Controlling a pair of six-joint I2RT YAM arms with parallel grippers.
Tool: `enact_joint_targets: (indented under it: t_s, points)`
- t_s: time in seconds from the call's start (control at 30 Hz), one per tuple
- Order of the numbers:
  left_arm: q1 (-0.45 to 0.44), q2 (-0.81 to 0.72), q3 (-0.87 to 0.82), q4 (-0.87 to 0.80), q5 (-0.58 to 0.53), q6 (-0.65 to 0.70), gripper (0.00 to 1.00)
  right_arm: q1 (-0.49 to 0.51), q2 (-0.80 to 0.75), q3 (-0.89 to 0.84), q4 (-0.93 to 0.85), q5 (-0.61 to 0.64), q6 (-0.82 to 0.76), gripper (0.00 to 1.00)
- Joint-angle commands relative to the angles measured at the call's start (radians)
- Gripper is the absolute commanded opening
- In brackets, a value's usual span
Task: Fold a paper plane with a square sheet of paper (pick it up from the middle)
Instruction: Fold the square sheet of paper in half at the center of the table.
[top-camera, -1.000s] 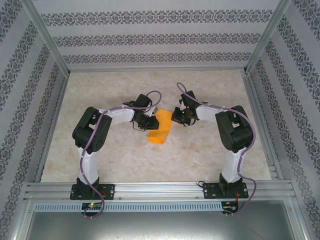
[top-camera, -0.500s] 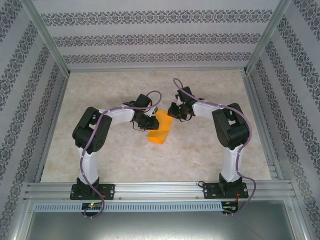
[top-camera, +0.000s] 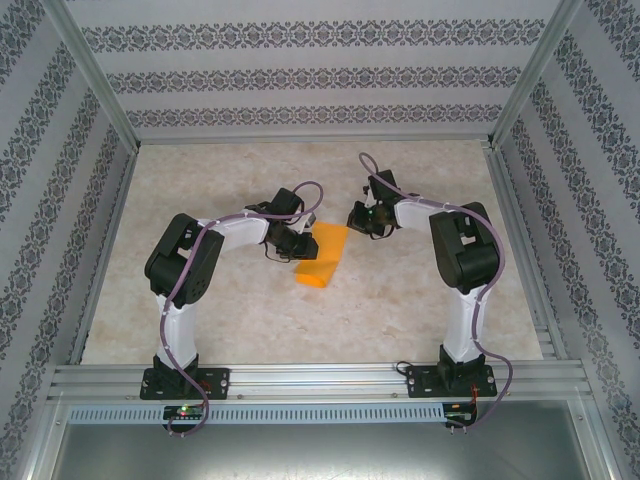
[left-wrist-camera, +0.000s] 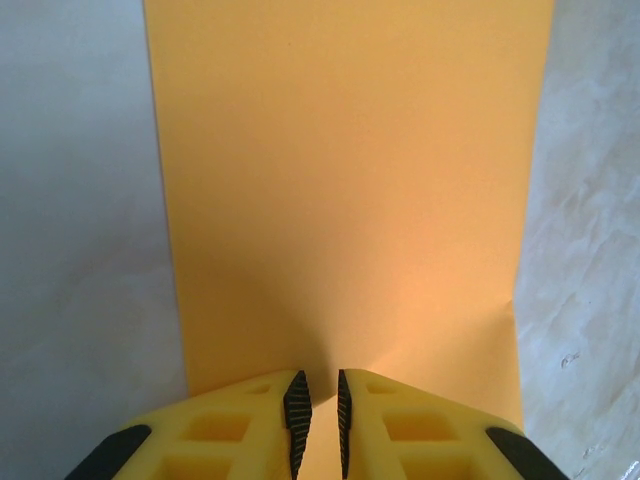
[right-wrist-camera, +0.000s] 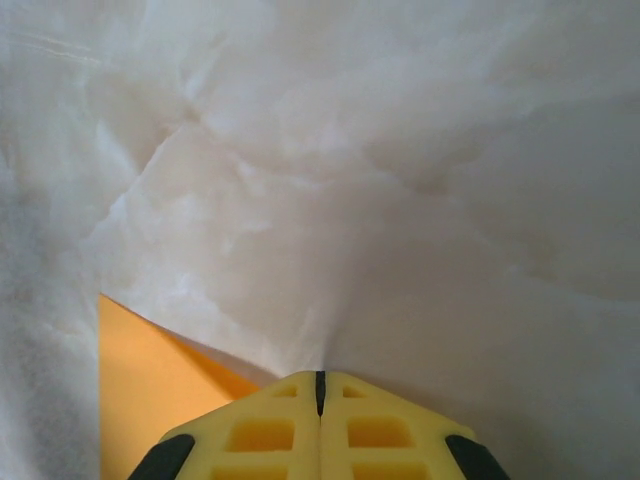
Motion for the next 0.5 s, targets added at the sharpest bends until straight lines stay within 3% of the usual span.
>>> enact_joint_targets:
  t_s: [0.0, 0.27, 0.47]
  points:
    - [-0.006, 0.091, -0.069, -0.132, -0.131, 0.021, 0.23, -0.022, -0.009, 0.018, -0.017, 0.057, -0.033, 0.06]
    - [-0.007, 0.093, -0.057, -0.134, -0.12, 0.019, 0.23, 0.038, -0.171, -0.086, 0.002, -0.017, 0.038, 0.07]
    - [-0.006, 0.102, -0.049, -0.137, -0.105, 0.019, 0.23, 0.149, -0.235, -0.189, 0.016, -0.06, 0.142, 0.07]
